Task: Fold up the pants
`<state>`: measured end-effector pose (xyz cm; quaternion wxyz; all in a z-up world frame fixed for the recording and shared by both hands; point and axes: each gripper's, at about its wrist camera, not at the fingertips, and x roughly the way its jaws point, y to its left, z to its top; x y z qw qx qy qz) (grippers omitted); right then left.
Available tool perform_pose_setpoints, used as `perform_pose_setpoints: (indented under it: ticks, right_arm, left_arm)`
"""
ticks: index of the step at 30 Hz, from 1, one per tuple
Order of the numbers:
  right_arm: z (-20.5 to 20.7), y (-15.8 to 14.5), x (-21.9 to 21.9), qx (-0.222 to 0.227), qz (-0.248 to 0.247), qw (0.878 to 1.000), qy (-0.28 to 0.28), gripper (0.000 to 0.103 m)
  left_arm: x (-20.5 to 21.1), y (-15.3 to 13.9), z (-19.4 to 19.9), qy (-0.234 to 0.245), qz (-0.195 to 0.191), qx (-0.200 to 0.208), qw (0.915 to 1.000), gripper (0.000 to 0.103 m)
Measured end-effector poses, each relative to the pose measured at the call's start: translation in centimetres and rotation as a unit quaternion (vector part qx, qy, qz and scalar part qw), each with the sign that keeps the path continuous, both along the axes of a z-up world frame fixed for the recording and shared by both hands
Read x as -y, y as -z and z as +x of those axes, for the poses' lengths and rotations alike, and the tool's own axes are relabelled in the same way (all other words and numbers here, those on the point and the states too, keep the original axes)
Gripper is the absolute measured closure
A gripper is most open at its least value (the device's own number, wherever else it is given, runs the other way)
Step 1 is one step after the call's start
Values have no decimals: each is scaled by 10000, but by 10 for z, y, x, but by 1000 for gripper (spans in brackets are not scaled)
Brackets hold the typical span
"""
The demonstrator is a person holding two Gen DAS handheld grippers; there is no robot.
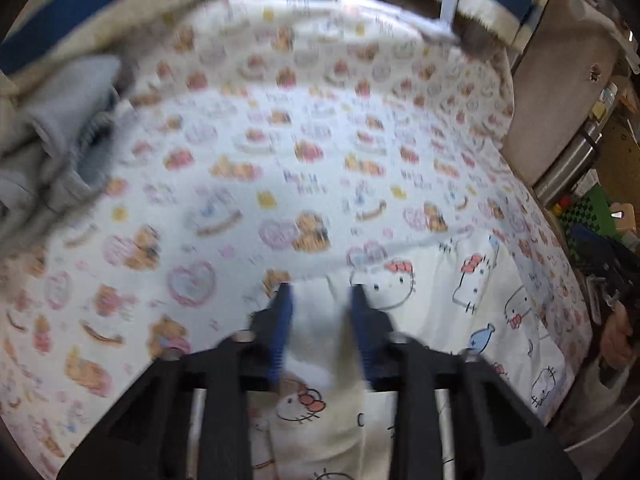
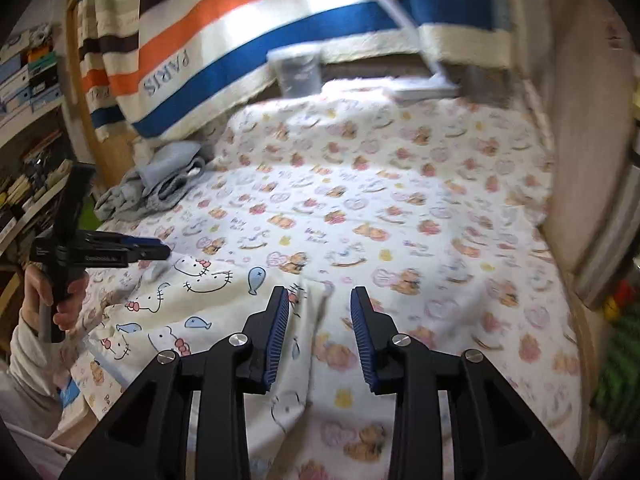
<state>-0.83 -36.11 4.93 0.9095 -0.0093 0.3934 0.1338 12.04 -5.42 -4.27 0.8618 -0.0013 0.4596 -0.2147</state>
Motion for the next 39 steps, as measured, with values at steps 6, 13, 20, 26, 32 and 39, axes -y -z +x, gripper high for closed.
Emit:
perform_pose_setpoints:
  ticks: [6,13,20,26,32,39]
  right_arm:
    - [32,27,-19,-254,-224,9986,-410,53]
    - [53,51,-25,-455,-296,9978,-385,52]
    - [56,53,-15,-217,-87,9996,-141,71]
    - [60,59,-10,-380,20,9990,-226,71]
    - [61,65,-12,-553,297,9974,-365,71]
    - [67,78,-20,-692,245,9968,-327,90]
  left_arm:
    - [0,4,2,-70,-57,10,10000,102]
    - [-8,-8,7,-254,96,312,9991,103]
    - [-16,-20,2,-446,410,716,9956,103]
    - [-28,-20,9,-639,591,712,9937,103]
    - [-18,-8,10,-799,1213,918,9851,103]
    - [-14,-27,9,-466,431,899,9939,77]
